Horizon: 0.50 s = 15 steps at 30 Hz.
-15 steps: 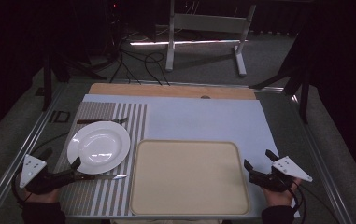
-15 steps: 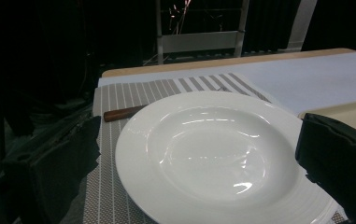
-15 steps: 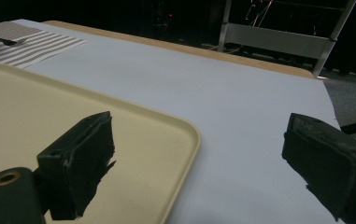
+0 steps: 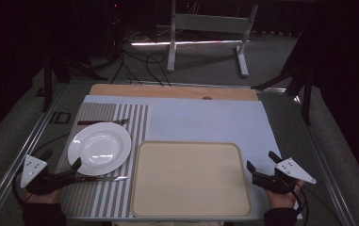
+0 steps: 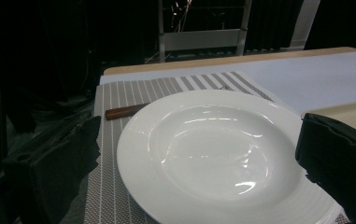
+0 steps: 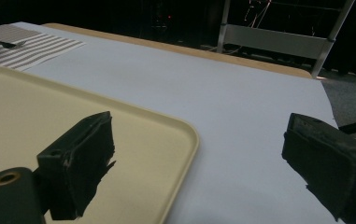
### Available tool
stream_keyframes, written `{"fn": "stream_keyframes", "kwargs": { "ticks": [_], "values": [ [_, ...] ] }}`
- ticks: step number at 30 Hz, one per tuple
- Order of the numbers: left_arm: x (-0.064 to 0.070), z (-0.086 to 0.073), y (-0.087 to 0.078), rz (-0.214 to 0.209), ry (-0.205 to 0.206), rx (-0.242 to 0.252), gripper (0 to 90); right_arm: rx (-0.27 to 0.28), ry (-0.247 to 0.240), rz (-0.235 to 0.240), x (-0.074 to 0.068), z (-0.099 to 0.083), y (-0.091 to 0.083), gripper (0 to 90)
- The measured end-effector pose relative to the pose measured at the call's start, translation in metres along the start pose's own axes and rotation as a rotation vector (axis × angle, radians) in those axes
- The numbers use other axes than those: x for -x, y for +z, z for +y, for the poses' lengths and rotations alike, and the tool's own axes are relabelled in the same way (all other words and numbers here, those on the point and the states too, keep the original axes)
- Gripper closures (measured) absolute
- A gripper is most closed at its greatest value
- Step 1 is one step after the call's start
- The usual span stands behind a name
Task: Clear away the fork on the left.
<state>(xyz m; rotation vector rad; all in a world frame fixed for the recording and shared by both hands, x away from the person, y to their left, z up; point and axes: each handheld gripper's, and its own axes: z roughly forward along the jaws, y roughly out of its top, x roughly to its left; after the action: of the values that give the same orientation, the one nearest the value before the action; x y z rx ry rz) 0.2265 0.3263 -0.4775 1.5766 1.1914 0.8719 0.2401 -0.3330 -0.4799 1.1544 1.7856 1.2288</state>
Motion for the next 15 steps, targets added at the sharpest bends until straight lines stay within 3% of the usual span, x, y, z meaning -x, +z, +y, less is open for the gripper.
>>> {"fn": "stream_keyframes", "kwargs": {
  "ticks": [6,7,15],
  "values": [
    [-0.004,0.010,0.004,-0.034,0.010,0.000,0.0,0.002,0.010,-0.003,0.003,0.000,0.000,8.9],
    [-0.005,0.014,0.006,-0.042,0.028,-0.004,0.0,-0.001,0.005,-0.006,0.002,0.000,0.000,8.9],
    [-0.013,0.027,0.015,-0.046,0.052,-0.003,0.0,-0.005,0.000,-0.006,0.002,-0.001,0.001,8.9]
  ]
}}
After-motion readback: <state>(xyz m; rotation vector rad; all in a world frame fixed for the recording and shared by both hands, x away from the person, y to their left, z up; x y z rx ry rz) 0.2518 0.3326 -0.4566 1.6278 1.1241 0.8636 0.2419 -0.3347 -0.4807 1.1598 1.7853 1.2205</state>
